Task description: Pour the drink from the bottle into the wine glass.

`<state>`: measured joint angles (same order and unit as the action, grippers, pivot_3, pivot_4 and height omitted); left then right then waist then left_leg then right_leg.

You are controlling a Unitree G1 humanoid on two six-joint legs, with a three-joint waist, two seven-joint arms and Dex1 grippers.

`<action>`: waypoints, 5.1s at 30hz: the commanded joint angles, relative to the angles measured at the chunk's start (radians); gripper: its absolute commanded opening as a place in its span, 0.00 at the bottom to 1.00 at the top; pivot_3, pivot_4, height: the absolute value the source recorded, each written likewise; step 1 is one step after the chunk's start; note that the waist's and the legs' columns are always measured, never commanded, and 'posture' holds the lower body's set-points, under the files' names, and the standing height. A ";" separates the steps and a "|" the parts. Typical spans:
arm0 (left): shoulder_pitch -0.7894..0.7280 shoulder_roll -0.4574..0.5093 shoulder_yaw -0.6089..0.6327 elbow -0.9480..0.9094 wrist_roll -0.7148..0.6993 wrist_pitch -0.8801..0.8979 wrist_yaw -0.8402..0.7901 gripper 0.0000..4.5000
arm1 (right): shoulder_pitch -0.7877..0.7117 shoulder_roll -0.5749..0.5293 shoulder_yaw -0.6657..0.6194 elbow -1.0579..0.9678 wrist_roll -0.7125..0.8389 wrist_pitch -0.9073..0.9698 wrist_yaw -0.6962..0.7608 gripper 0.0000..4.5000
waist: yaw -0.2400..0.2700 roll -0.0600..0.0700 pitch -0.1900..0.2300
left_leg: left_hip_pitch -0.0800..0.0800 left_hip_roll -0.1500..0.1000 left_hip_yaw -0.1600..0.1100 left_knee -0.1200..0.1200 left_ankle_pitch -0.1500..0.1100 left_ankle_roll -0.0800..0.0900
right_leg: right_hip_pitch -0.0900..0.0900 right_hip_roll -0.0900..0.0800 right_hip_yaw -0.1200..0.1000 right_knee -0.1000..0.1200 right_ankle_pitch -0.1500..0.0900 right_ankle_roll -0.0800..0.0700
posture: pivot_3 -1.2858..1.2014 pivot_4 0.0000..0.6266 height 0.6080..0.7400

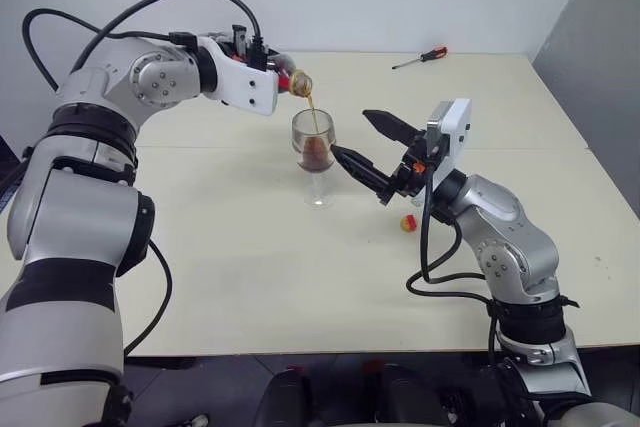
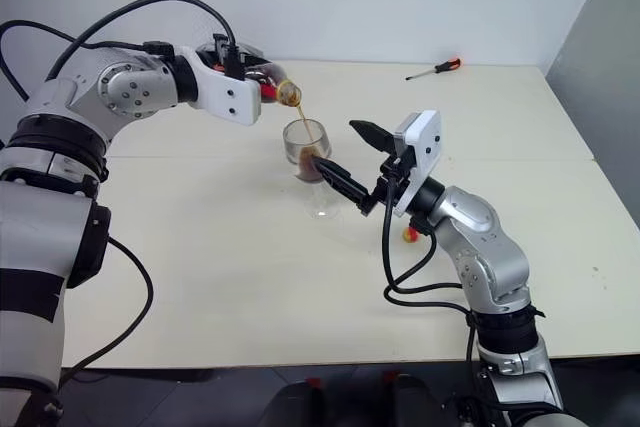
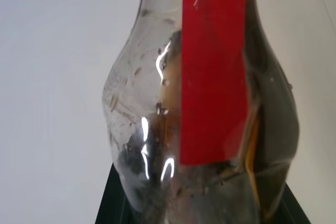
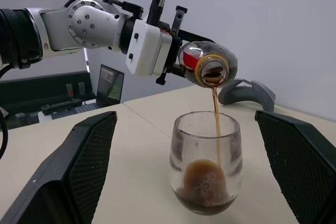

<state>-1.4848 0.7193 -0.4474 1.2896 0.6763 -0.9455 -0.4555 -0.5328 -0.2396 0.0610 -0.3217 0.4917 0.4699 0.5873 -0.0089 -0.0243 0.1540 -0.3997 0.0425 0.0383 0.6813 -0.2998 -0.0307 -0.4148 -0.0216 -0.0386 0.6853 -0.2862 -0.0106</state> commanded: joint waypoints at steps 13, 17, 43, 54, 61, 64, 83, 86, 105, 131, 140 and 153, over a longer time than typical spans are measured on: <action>-0.059 0.034 -0.012 -0.015 0.011 -0.012 0.026 0.23 | -0.029 -0.006 -0.018 -0.009 -0.007 -0.034 -0.004 1.00 | 0.000 0.000 0.000 | 0.000 0.000 0.000 0.000 0.000 0.000 | 0.000 0.000 0.000 0.001 0.000 0.000 | 0.52 0.24 1.00; -0.060 0.037 -0.019 -0.016 0.019 -0.018 0.030 0.23 | -0.030 -0.006 -0.018 -0.006 -0.009 -0.037 -0.002 1.00 | 0.000 0.000 0.000 | 0.000 0.000 0.000 0.000 0.000 0.000 | 0.000 0.000 0.000 0.001 0.000 0.000 | 0.52 0.24 1.00; -0.086 0.040 -0.035 -0.008 0.048 -0.020 0.057 0.23 | -0.046 -0.011 -0.019 0.019 -0.014 -0.053 -0.004 1.00 | -0.003 0.000 0.000 | 0.000 0.000 0.004 0.000 0.000 0.000 | -0.004 0.000 0.002 0.005 0.000 0.000 | 0.52 0.24 1.00; -0.091 0.039 -0.044 -0.005 0.055 -0.017 0.070 0.23 | -0.047 -0.014 -0.021 0.024 -0.015 -0.058 -0.004 1.00 | -0.005 0.000 0.000 | 0.000 0.000 0.004 0.000 0.000 0.000 | -0.005 0.000 0.003 0.005 0.000 0.000 | 0.52 0.24 1.00; -0.091 0.039 -0.043 -0.003 0.056 -0.014 0.072 0.23 | -0.050 -0.015 -0.020 0.034 -0.017 -0.066 -0.003 1.00 | -0.007 0.000 0.000 | 0.000 0.000 0.005 0.000 0.000 0.000 | -0.005 0.000 0.003 0.005 0.000 0.000 | 0.52 0.24 1.00; -0.091 0.040 -0.044 -0.003 0.059 -0.014 0.076 0.23 | -0.049 -0.016 -0.018 0.037 -0.019 -0.070 -0.003 1.00 | -0.008 0.000 0.000 | 0.000 0.000 0.005 0.000 0.000 0.000 | -0.005 0.000 0.003 0.006 0.000 0.000 | 0.52 0.24 1.00; -0.010 0.009 0.028 -0.005 -0.057 0.004 -0.003 0.23 | -0.036 -0.024 -0.022 0.025 -0.020 -0.064 -0.009 1.00 | -0.010 0.000 0.000 | 0.000 0.000 0.005 0.000 0.000 0.000 | -0.005 0.000 0.003 0.006 0.000 0.000 | 0.52 0.24 1.00; 0.009 0.000 0.058 -0.009 -0.104 0.021 -0.041 0.23 | -0.035 -0.027 -0.021 0.023 -0.020 -0.064 -0.009 1.00 | -0.012 0.000 0.000 | 0.000 0.000 0.005 0.000 0.000 0.000 | -0.005 0.000 0.003 0.007 0.000 0.000 | 0.52 0.24 1.00; 0.091 -0.094 0.342 -0.039 -0.468 0.309 -0.298 0.23 | -0.029 -0.054 -0.008 0.003 -0.003 -0.042 0.024 1.00 | -0.018 0.000 0.000 | 0.000 0.001 0.005 0.001 0.000 -0.001 | -0.006 -0.001 0.002 0.009 0.000 0.000 | 0.52 0.24 1.00; 0.736 -0.189 0.711 -0.923 -0.858 1.095 -0.008 0.23 | 0.178 -0.252 -0.020 -0.275 0.167 0.128 0.108 1.00 | -0.016 -0.001 -0.001 | -0.003 0.003 -0.001 0.014 0.000 0.000 | -0.004 0.000 0.008 0.012 0.000 0.000 | 0.52 0.24 1.00; 0.931 -0.158 0.782 -0.940 -0.818 1.074 0.128 0.23 | 0.248 -0.272 -0.010 -0.310 0.152 0.101 0.115 1.00 | -0.010 -0.001 -0.001 | -0.002 0.003 -0.003 0.013 0.000 0.000 | -0.001 0.000 0.008 0.011 0.000 0.000 | 0.52 0.24 1.00; 0.891 -0.204 0.770 -0.761 -0.881 0.967 0.070 0.23 | 0.232 -0.267 0.015 -0.266 0.111 0.055 0.148 1.00 | 0.010 -0.003 -0.002 | -0.001 0.002 -0.005 0.013 -0.001 0.001 | 0.004 -0.001 0.002 0.006 0.000 0.000 | 0.52 0.24 1.00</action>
<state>-0.5604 0.5145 0.3190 0.5423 -0.1812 0.0548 -0.3628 -0.2875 -0.5073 0.0799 -0.5750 0.6074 0.5500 0.7267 0.0013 -0.0272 0.1519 -0.4009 0.0441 0.0332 0.6947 -0.3004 -0.0298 -0.4104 -0.0223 -0.0363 0.6914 -0.2866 -0.0104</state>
